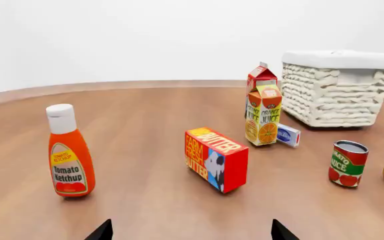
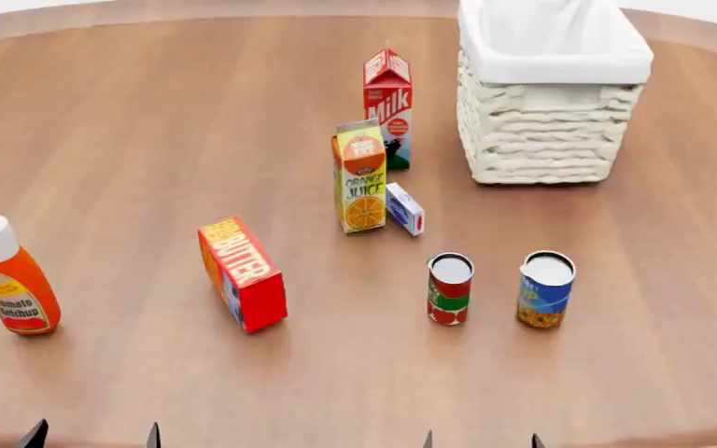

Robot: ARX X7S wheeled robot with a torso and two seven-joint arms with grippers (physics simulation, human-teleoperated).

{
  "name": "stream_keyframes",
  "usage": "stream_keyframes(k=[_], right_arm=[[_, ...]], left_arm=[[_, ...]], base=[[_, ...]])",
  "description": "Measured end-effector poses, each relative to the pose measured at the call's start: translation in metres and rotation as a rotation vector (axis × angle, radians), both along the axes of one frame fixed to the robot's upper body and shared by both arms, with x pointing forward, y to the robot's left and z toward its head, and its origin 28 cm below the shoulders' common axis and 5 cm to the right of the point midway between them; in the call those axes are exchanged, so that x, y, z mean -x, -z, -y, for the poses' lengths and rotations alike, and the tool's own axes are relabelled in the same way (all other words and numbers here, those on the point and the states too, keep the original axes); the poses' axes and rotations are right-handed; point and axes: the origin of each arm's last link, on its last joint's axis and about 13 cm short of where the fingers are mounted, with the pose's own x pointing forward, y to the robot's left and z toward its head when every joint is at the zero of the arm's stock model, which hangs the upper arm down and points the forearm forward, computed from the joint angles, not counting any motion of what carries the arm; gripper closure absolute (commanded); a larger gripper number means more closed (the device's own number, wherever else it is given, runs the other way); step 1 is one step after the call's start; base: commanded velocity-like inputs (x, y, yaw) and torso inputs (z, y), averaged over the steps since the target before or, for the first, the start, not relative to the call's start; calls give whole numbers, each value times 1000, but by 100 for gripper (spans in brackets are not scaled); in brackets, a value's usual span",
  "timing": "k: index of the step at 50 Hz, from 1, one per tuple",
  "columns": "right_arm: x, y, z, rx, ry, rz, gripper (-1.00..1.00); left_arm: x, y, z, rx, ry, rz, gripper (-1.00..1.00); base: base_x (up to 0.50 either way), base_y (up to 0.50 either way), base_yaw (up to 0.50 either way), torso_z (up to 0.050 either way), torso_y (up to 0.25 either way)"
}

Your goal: Pick up the tomato sauce, and put it in the basket.

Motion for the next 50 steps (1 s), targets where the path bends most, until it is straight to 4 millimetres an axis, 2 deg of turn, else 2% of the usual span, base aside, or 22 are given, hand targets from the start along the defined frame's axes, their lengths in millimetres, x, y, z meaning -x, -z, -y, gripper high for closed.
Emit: stream_keyframes(k=[6, 12, 23, 31, 35, 50], right_arm=[[1, -3, 0, -4, -2, 17, -100], [3, -16, 0, 7, -4, 52, -100], [18, -67, -3, 21, 5, 195, -100], [30, -93, -5, 16, 4, 269, -100], [34, -100, -6, 12, 2, 289, -100], [39, -109, -7, 3, -2, 309, -100]], left_arm=[[0, -4, 0, 9, 2, 13, -100], [1, -13, -1, 12, -2, 43, -100], [17, -66, -4, 6, -36, 185, -100], [30, -92, -4, 7, -43, 254, -100], [35, -99, -3, 8, -43, 273, -100], [41, -108, -2, 6, -42, 297, -100]], base=[[0, 0, 0, 0, 0], [0, 0, 0, 0, 0], [0, 0, 0, 0, 0], [0, 0, 0, 0, 0], [124, 0, 0, 0, 0], [492, 0, 0, 0, 0]])
